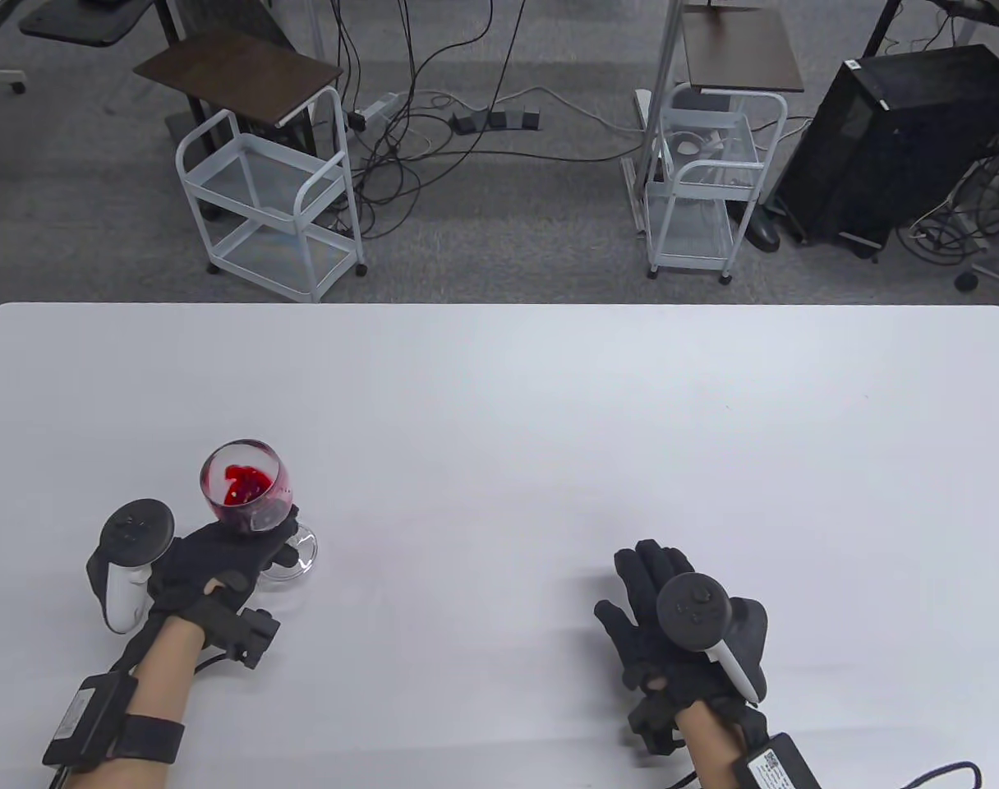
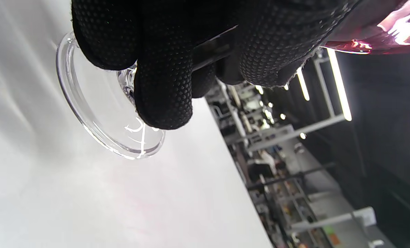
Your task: Shake wine glass in air
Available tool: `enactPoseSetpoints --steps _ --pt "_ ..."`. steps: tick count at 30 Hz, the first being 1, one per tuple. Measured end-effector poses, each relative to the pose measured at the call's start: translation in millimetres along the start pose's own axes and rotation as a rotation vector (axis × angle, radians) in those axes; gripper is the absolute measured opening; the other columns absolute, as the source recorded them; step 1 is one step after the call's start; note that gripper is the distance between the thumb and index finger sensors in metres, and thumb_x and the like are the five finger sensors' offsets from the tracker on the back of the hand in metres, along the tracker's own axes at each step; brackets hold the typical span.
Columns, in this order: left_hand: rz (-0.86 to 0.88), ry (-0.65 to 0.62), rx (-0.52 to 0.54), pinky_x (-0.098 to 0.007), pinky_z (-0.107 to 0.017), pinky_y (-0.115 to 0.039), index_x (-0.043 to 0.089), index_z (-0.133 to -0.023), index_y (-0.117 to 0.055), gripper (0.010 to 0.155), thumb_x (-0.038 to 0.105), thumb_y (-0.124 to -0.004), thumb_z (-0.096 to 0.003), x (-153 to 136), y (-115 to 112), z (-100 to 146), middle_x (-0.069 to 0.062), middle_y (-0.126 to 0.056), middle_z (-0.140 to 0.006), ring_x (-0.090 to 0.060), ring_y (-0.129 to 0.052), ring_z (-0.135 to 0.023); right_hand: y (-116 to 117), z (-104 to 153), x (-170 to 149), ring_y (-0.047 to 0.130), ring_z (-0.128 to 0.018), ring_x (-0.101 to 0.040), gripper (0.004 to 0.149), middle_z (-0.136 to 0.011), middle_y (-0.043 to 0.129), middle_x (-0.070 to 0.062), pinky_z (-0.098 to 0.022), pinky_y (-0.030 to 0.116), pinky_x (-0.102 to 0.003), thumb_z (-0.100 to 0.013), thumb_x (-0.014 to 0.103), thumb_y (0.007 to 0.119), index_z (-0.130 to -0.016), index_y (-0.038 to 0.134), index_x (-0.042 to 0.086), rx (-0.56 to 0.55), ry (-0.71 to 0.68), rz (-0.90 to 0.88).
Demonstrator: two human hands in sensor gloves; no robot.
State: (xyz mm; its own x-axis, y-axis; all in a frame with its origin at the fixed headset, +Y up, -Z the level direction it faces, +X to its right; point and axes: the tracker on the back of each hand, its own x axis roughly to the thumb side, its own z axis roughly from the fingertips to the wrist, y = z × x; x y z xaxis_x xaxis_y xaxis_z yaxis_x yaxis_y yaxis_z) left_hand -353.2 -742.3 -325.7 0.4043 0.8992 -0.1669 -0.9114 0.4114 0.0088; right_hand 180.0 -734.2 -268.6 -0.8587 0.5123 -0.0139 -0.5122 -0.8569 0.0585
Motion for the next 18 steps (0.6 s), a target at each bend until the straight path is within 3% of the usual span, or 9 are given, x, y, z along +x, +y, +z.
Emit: enactPoseSetpoints --steps 5,8,12,15,18 --pt "0.030 -0.037 -0.049 -0.043 -0.052 -0.093 0.025 -0.087 -0.094 0.044 0.042 -0.097 -0.0459 2.1 -1.7 4.0 -0.027 -0.071 -0.122 -0.019 -0.122 -0.053 -1.1 1.8 1.7 0.033 -0.108 -0.035 0.070 -0.117 0.041 -0.001 -0.075 0.033 -0.063 -0.042 0.057 0.073 -0.103 0.054 0.028 -0.009 -0.014 0.008" --pt "0.020 0.024 0.012 -0.043 -0.052 -0.093 0.025 -0.087 -0.093 0.044 0.042 -0.096 -0.0465 -4.2 2.2 -0.8 -0.027 -0.071 -0.122 -0.018 -0.122 -0.053 -0.4 1.2 2.2 0.032 -0.108 -0.035 0.070 -0.117 0.040 -0.001 -0.075 0.032 -0.063 -0.042 0.056 0.073 -0.103 0.053 0.028 -0.011 -0.011 0.015" --pt "0.034 -0.037 -0.048 -0.043 -0.052 -0.093 0.025 -0.087 -0.094 0.044 0.042 -0.097 -0.0459 3.7 -0.4 3.2 -0.026 -0.071 -0.122 -0.019 -0.122 -0.053 -2.4 2.8 2.9 0.032 -0.108 -0.035 0.070 -0.117 0.040 -0.001 -0.075 0.032 -0.063 -0.042 0.056 0.073 -0.103 0.053 0.028 -0.018 -0.023 0.008" --pt "0.032 0.025 0.021 -0.043 -0.052 -0.093 0.025 -0.087 -0.093 0.044 0.042 -0.096 -0.0466 -3.6 4.3 -1.8 -0.028 -0.071 -0.122 -0.018 -0.122 -0.052 -1.4 1.7 2.2 0.032 -0.108 -0.035 0.070 -0.117 0.040 -0.001 -0.075 0.032 -0.063 -0.042 0.056 0.073 -0.103 0.053 0.028 -0.010 -0.012 0.012" --pt "0.029 -0.029 -0.023 -0.043 -0.052 -0.093 0.025 -0.086 -0.094 0.044 0.042 -0.097 -0.0459 1.1 2.3 2.3 -0.027 -0.072 -0.122 -0.019 -0.122 -0.052 -3.0 3.0 2.4 0.032 -0.108 -0.035 0.070 -0.117 0.040 -0.001 -0.075 0.033 -0.063 -0.042 0.057 0.073 -0.103 0.054 0.028 -0.021 -0.023 0.003"
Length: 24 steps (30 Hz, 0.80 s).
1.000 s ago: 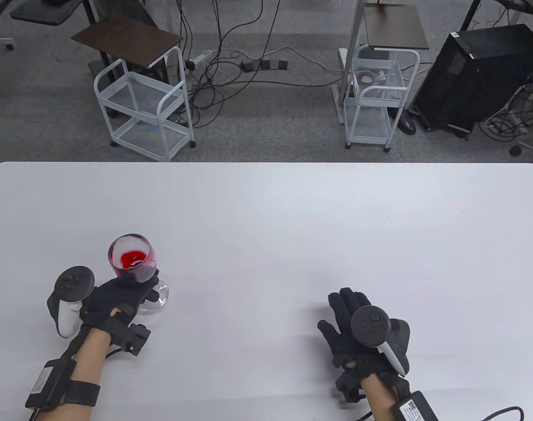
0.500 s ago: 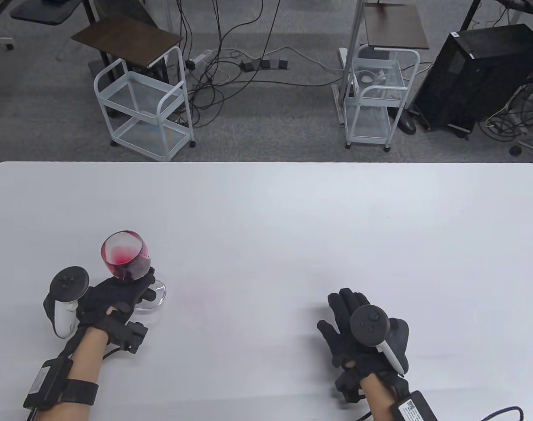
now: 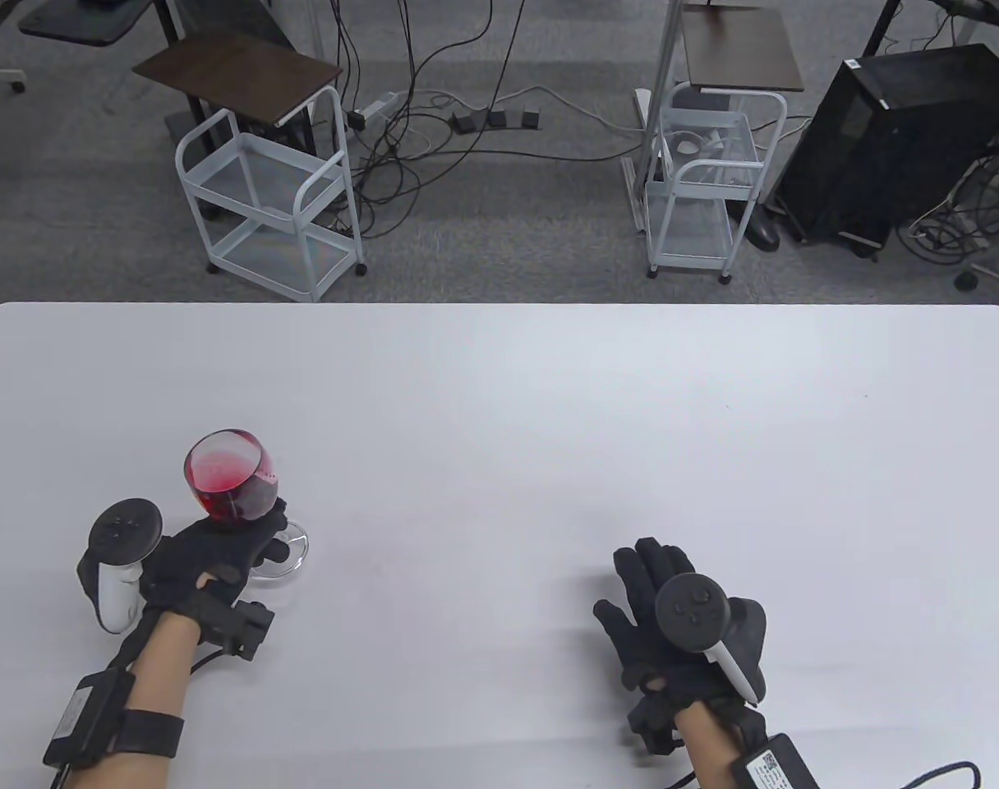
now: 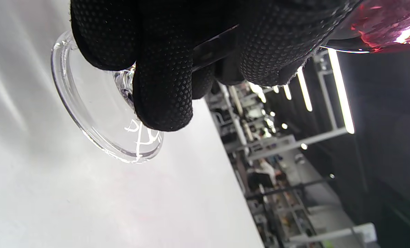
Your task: Shake wine glass in air
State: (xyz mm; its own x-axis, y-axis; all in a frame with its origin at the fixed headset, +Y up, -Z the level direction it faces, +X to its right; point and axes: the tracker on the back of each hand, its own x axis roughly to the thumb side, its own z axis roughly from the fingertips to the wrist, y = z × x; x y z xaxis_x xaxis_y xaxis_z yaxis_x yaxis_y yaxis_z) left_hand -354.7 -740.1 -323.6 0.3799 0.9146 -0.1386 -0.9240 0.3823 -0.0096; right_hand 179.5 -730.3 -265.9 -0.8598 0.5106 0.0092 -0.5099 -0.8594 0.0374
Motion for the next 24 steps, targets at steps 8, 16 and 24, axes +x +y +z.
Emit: enactPoseSetpoints --steps 8,16,24 --pt "-0.007 0.011 0.016 -0.044 -0.053 -0.093 0.026 -0.087 -0.094 0.044 0.042 -0.097 -0.0460 0 5 1 -0.026 -0.071 -0.123 -0.019 -0.121 -0.054 0 -1 0 0.033 -0.108 -0.035 0.070 -0.117 0.041 -0.001 -0.074 0.033 -0.063 -0.042 0.056 0.073 -0.103 0.054 0.028 0.005 0.000 -0.003" --pt "-0.009 0.042 0.053 -0.043 -0.053 -0.093 0.025 -0.087 -0.093 0.044 0.042 -0.096 -0.0462 -5 10 -1 -0.027 -0.071 -0.122 -0.019 -0.121 -0.053 1 -2 -1 0.033 -0.108 -0.035 0.070 -0.117 0.041 -0.001 -0.075 0.033 -0.063 -0.042 0.056 0.073 -0.103 0.054 0.028 0.015 0.010 -0.005" --pt "0.011 0.049 0.043 -0.044 -0.053 -0.093 0.024 -0.087 -0.093 0.044 0.042 -0.097 -0.0463 -6 11 -1 -0.027 -0.071 -0.122 -0.020 -0.121 -0.053 3 -4 -2 0.033 -0.108 -0.035 0.070 -0.117 0.041 -0.001 -0.075 0.033 -0.063 -0.042 0.056 0.073 -0.103 0.054 0.028 0.029 0.020 -0.006"
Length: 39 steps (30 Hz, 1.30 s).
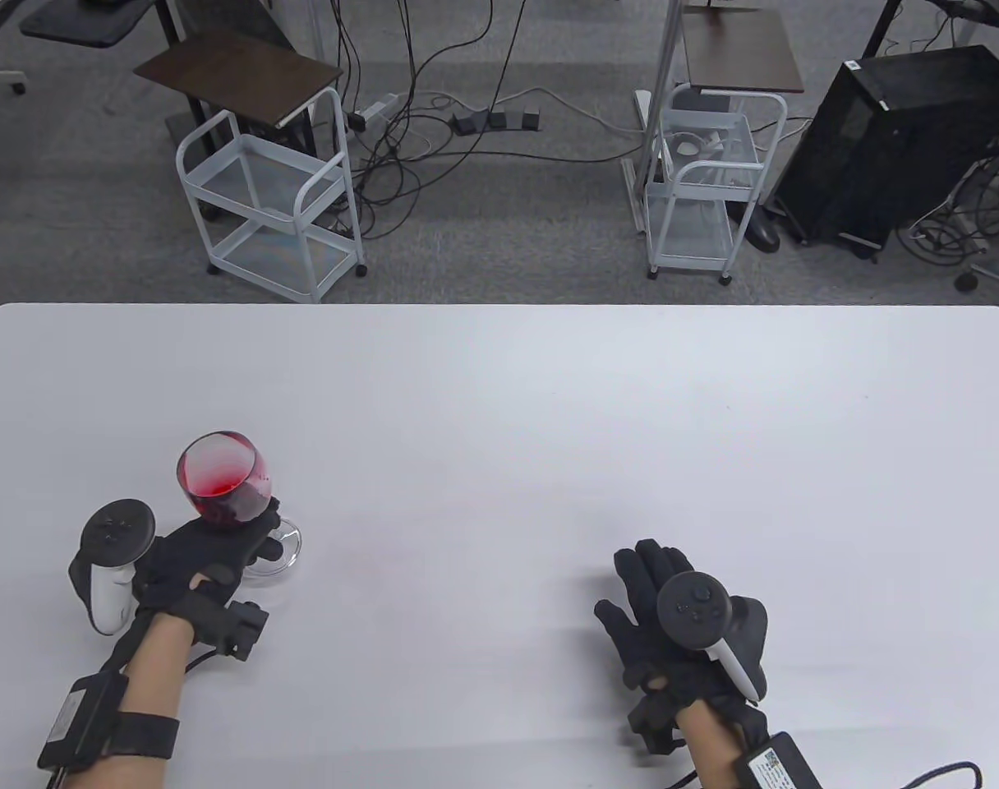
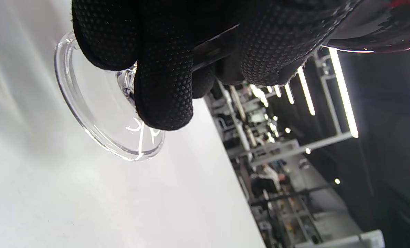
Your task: Shake wine glass in air
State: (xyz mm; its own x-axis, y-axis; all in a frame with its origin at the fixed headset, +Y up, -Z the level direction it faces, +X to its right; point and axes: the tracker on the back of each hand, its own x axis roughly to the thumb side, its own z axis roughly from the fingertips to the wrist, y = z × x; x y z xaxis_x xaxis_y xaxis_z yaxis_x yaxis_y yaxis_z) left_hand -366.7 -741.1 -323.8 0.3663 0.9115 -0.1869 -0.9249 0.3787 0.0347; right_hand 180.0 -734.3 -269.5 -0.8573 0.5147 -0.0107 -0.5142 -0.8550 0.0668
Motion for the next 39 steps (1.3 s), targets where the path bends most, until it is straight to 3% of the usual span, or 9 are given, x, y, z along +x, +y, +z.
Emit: enactPoseSetpoints --steps 17,18,26,30,33,37,39 --pt "-0.035 -0.036 -0.028 -0.044 -0.053 -0.092 0.026 -0.087 -0.094 0.044 0.042 -0.097 -0.0458 5 -1 2 -0.025 -0.072 -0.122 -0.019 -0.121 -0.054 -2 2 0 0.034 -0.108 -0.035 0.069 -0.117 0.042 -0.001 -0.075 0.033 -0.063 -0.042 0.056 0.073 -0.102 0.055 0.028 -0.008 -0.011 -0.007" --pt "-0.037 -0.015 -0.005 -0.043 -0.054 -0.092 0.026 -0.087 -0.093 0.044 0.042 -0.097 -0.0460 4 1 1 -0.008 -0.099 -0.091 -0.019 -0.121 -0.054 -2 1 -1 0.034 -0.108 -0.035 0.070 -0.117 0.042 -0.001 -0.075 0.033 -0.063 -0.042 0.056 0.073 -0.103 0.055 0.028 -0.007 -0.009 -0.009" --pt "-0.020 0.001 0.018 -0.043 -0.053 -0.093 0.025 -0.087 -0.093 0.044 0.042 -0.096 -0.0463 2 3 0 -0.008 -0.100 -0.090 -0.019 -0.121 -0.054 -2 0 -1 0.033 -0.108 -0.035 0.070 -0.117 0.042 -0.001 -0.075 0.033 -0.063 -0.042 0.056 0.073 -0.103 0.055 0.028 -0.001 -0.003 -0.012" --pt "-0.048 -0.042 -0.033 -0.044 -0.053 -0.092 0.026 -0.087 -0.094 0.044 0.042 -0.097 -0.0459 8 -3 3 -0.008 -0.100 -0.090 -0.019 -0.121 -0.054 -1 1 0 0.033 -0.108 -0.036 0.069 -0.117 0.042 -0.002 -0.075 0.033 -0.063 -0.042 0.056 0.073 -0.102 0.055 0.028 -0.001 -0.009 -0.005" --pt "-0.027 -0.003 0.010 -0.043 -0.053 -0.093 0.025 -0.087 -0.093 0.044 0.042 -0.096 -0.0463 4 0 0 -0.008 -0.100 -0.090 -0.019 -0.121 -0.053 0 0 -1 0.033 -0.108 -0.035 0.069 -0.117 0.042 -0.002 -0.075 0.033 -0.063 -0.042 0.056 0.073 -0.102 0.055 0.028 0.002 0.001 -0.003" --pt "-0.038 -0.052 -0.040 -0.044 -0.053 -0.092 0.026 -0.087 -0.094 0.044 0.042 -0.097 -0.0458 11 -4 4 -0.008 -0.100 -0.090 -0.019 -0.121 -0.054 -1 1 -1 0.034 -0.108 -0.035 0.069 -0.117 0.042 -0.001 -0.075 0.033 -0.063 -0.042 0.056 0.073 -0.102 0.055 0.027 -0.004 -0.006 -0.007" --pt "-0.037 -0.015 0.007 -0.043 -0.053 -0.093 0.026 -0.087 -0.093 0.044 0.042 -0.096 -0.0462 6 -1 0 -0.008 -0.100 -0.090 -0.019 -0.121 -0.054 0 0 -1 0.033 -0.108 -0.035 0.070 -0.116 0.042 -0.002 -0.075 0.033 -0.063 -0.042 0.056 0.073 -0.102 0.055 0.027 0.002 0.001 -0.009"
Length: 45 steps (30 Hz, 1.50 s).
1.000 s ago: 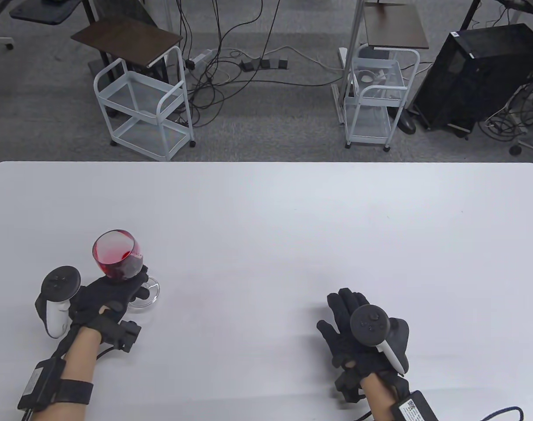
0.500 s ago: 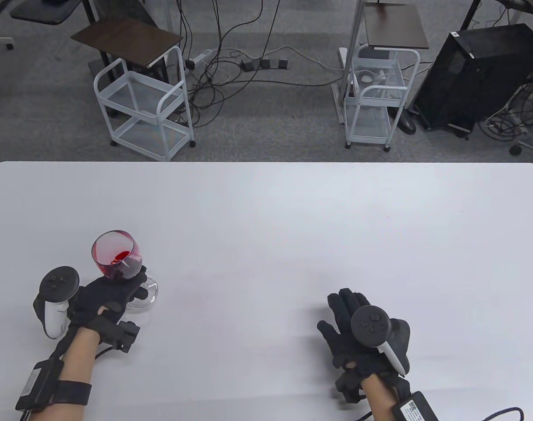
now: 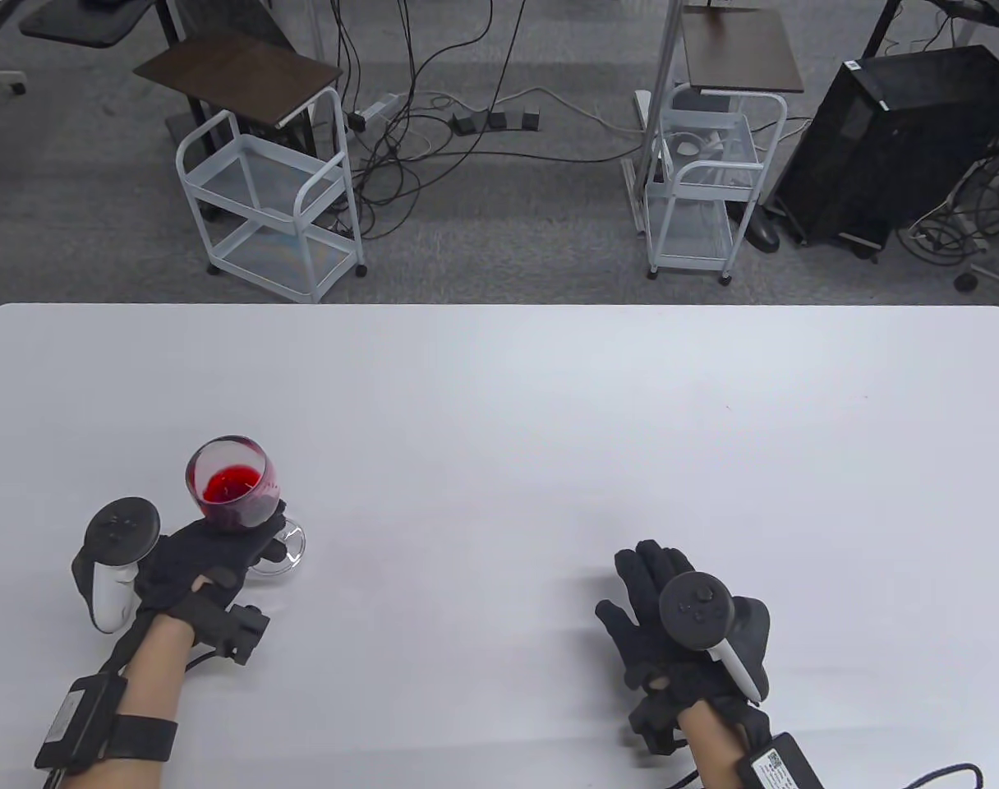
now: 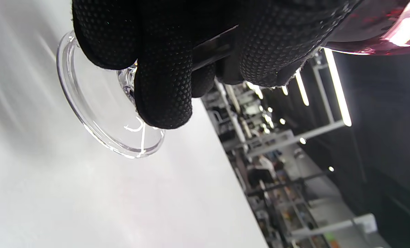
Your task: Shake wine glass in air
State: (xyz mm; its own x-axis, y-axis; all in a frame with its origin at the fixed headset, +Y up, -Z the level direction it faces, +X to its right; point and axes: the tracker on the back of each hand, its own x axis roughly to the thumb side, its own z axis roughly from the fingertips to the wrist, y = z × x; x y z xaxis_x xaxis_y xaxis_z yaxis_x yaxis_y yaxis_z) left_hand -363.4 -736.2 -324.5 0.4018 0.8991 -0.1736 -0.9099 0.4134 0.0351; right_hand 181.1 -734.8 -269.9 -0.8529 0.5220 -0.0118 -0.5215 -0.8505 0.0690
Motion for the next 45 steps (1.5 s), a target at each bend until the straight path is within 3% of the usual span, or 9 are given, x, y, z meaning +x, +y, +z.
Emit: enactPoseSetpoints --steps 17,18,19,24,25,27,30,37,45 --pt "-0.018 -0.026 -0.035 -0.044 -0.053 -0.093 0.025 -0.086 -0.094 0.044 0.042 -0.097 -0.0457 0.0 -0.4 2.2 -0.009 -0.100 -0.089 -0.020 -0.122 -0.053 0.4 0.8 -0.3 0.034 -0.108 -0.035 0.069 -0.117 0.042 -0.002 -0.075 0.033 -0.063 -0.042 0.056 0.073 -0.102 0.055 0.027 0.003 -0.009 0.000" --pt "-0.025 -0.021 -0.038 -0.044 -0.053 -0.093 0.025 -0.087 -0.094 0.044 0.042 -0.097 -0.0456 0.7 0.1 1.5 -0.022 -0.079 -0.116 -0.020 -0.122 -0.054 0.5 0.6 -0.5 0.034 -0.108 -0.035 0.069 -0.117 0.042 -0.002 -0.075 0.033 -0.063 -0.042 0.056 0.073 -0.102 0.055 0.028 0.003 -0.010 -0.002" --pt "-0.021 -0.008 -0.020 -0.044 -0.053 -0.093 0.026 -0.087 -0.094 0.044 0.042 -0.097 -0.0457 -0.7 1.1 0.6 -0.022 -0.078 -0.116 -0.020 -0.121 -0.054 1.2 -0.4 -0.9 0.034 -0.108 -0.035 0.069 -0.117 0.042 -0.002 -0.075 0.033 -0.063 -0.042 0.056 0.073 -0.102 0.055 0.027 0.006 -0.007 -0.004" --pt "-0.006 -0.025 -0.042 -0.044 -0.053 -0.093 0.025 -0.086 -0.094 0.044 0.042 -0.097 -0.0457 -0.4 1.7 1.7 -0.020 -0.084 -0.111 -0.020 -0.122 -0.054 1.1 0.2 -0.8 0.034 -0.108 -0.035 0.069 -0.117 0.042 -0.002 -0.075 0.033 -0.063 -0.042 0.056 0.073 -0.102 0.055 0.028 0.008 -0.008 0.001" --pt "-0.009 -0.011 -0.031 -0.044 -0.053 -0.092 0.025 -0.087 -0.094 0.044 0.041 -0.097 -0.0456 -1.0 3.1 0.9 -0.009 -0.099 -0.092 -0.020 -0.121 -0.054 1.1 -0.2 -1.0 0.034 -0.108 -0.035 0.069 -0.117 0.042 -0.002 -0.075 0.033 -0.063 -0.042 0.056 0.073 -0.102 0.055 0.027 0.008 -0.008 -0.002" --pt "0.014 0.021 0.011 -0.044 -0.053 -0.093 0.025 -0.087 -0.094 0.044 0.042 -0.097 -0.0461 -6.7 5.8 -1.4 -0.008 -0.101 -0.088 -0.019 -0.122 -0.053 2.0 -1.6 -1.8 0.033 -0.108 -0.035 0.069 -0.117 0.042 -0.002 -0.075 0.033 -0.063 -0.042 0.056 0.073 -0.102 0.055 0.027 0.015 0.002 -0.003" --pt "0.000 -0.020 -0.041 -0.044 -0.053 -0.093 0.024 -0.086 -0.094 0.044 0.041 -0.098 -0.0456 -1.6 2.6 1.7 -0.008 -0.101 -0.088 -0.020 -0.122 -0.053 0.9 0.4 -0.8 0.034 -0.108 -0.035 0.069 -0.116 0.043 -0.002 -0.075 0.033 -0.063 -0.042 0.056 0.073 -0.102 0.055 0.027 0.007 -0.008 0.001" --pt "-0.025 -0.014 -0.048 -0.044 -0.053 -0.093 0.025 -0.086 -0.094 0.044 0.042 -0.097 -0.0456 -2.3 1.0 0.9 -0.007 -0.101 -0.088 -0.020 -0.122 -0.054 0.2 1.0 -0.5 0.034 -0.108 -0.035 0.069 -0.116 0.042 -0.002 -0.075 0.033 -0.063 -0.042 0.056 0.073 -0.102 0.055 0.027 0.007 -0.010 -0.001" --pt "0.003 0.016 0.008 -0.044 -0.053 -0.093 0.025 -0.087 -0.094 0.044 0.042 -0.097 -0.0459 -6.8 8.2 -1.1 -0.007 -0.101 -0.088 -0.019 -0.122 -0.054 1.5 -0.2 -0.9 0.034 -0.108 -0.035 0.069 -0.116 0.042 -0.002 -0.075 0.033 -0.063 -0.042 0.056 0.073 -0.102 0.055 0.028 0.015 -0.009 0.001"
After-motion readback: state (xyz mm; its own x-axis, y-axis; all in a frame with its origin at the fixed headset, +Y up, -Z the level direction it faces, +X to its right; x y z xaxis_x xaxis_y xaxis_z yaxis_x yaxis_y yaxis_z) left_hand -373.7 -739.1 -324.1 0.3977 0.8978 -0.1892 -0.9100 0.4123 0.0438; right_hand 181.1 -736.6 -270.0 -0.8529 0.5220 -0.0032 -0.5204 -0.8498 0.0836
